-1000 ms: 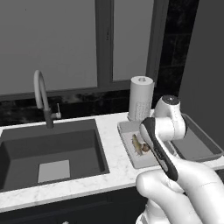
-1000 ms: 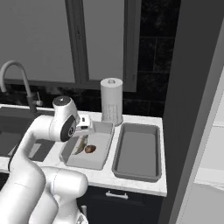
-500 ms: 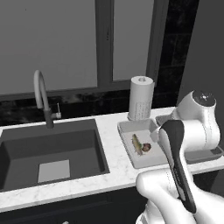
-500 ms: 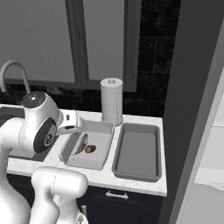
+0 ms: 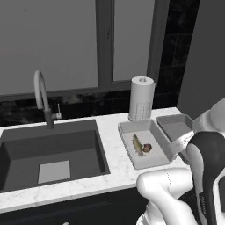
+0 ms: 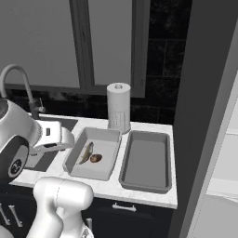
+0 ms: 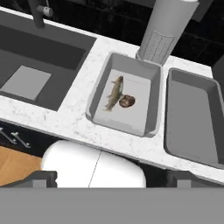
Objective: Place one mushroom and one fish in each tupperware on the nearby counter, to pack two identical lunches.
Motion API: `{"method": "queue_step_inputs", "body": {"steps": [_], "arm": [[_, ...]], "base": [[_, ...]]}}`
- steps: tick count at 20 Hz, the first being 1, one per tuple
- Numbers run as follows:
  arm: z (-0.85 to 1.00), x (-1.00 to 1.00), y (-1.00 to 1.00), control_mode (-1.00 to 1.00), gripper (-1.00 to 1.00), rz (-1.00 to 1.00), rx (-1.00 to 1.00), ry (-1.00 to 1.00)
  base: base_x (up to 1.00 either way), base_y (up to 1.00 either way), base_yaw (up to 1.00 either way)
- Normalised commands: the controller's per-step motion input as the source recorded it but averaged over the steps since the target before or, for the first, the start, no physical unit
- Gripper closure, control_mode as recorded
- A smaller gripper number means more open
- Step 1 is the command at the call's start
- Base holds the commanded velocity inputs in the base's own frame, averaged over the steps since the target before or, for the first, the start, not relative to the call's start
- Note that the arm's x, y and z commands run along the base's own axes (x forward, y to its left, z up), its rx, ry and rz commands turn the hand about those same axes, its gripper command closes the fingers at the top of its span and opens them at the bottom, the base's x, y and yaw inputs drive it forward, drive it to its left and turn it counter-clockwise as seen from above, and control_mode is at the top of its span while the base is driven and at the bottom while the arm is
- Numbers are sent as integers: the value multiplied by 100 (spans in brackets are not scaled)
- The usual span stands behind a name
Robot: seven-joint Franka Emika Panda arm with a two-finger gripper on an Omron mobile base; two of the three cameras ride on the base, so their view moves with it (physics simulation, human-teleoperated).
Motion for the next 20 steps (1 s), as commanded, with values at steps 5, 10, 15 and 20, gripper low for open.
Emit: {"method": "queue_step_inputs", "body": {"steps": [5,10,15,20], "arm": [[0,-20,1,100,-100,0,0,0],[0,0,0,100,-100,0,0,0],[0,0,0,100,-100,0,0,0],[0,0,0,100,-100,0,0,0]], "base": [[-80,-10,-2],[-100,-67,-16],[-84,-99,-17],[-50,-100,-14]]}}
